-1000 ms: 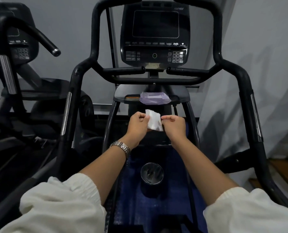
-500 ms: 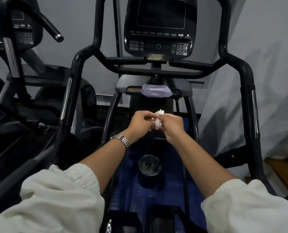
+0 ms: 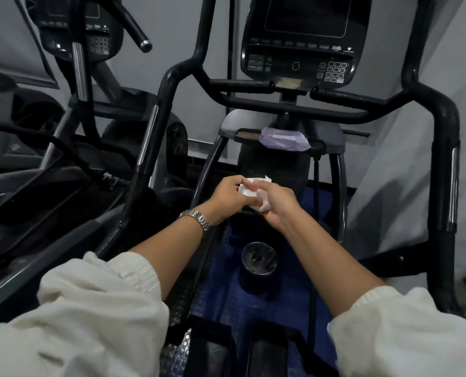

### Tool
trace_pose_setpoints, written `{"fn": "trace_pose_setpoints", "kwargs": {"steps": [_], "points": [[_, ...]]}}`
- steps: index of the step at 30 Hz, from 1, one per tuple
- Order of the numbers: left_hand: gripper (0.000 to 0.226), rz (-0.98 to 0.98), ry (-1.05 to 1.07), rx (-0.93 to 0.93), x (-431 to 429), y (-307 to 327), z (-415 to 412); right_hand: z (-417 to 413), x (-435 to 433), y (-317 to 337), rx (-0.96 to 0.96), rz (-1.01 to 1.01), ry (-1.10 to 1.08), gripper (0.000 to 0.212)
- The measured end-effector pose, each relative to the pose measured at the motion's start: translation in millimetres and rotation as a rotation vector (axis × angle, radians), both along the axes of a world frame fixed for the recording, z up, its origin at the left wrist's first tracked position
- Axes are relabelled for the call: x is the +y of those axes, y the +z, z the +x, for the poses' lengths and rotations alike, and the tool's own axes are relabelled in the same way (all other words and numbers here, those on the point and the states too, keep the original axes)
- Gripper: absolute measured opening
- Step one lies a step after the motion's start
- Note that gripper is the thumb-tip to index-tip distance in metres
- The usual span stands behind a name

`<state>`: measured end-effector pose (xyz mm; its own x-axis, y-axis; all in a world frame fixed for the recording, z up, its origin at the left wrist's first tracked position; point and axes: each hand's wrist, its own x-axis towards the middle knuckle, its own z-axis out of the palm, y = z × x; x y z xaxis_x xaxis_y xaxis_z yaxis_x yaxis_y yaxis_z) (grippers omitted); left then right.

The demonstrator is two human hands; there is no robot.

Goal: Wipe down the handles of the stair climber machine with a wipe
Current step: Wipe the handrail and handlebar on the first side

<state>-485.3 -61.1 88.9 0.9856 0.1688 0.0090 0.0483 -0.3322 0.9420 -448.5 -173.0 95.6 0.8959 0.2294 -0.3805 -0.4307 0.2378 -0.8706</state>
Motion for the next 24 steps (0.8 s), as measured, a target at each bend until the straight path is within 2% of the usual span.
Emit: {"fn": "trace_pose_setpoints", "kwargs": {"steps": [2,5,8,14,24], "points": [[0.030,-0.007,-0.006,-0.003,5,0,-10,-7,6,-5,-0.007,-0.011,0.037,0.030],[0.022,0.024,0.006,-0.031,15,-2,-26,-16,18,-12,-0.006,-0.019,0.024,0.022],[0.014,0.040,0.032,-0.046,28,-9,-43,-26,31,-19,0.006,-0.051,-0.011,0.029],[0.022,0.162,0.077,-0.001,73,-39,-92,-74,72,-39,0.029,-0.163,-0.001,0.028],[0.026,0.393,0.161,0.018,152,-61,-184,-172,158,-68,-0.209,-0.348,0.095,0.004]]}}
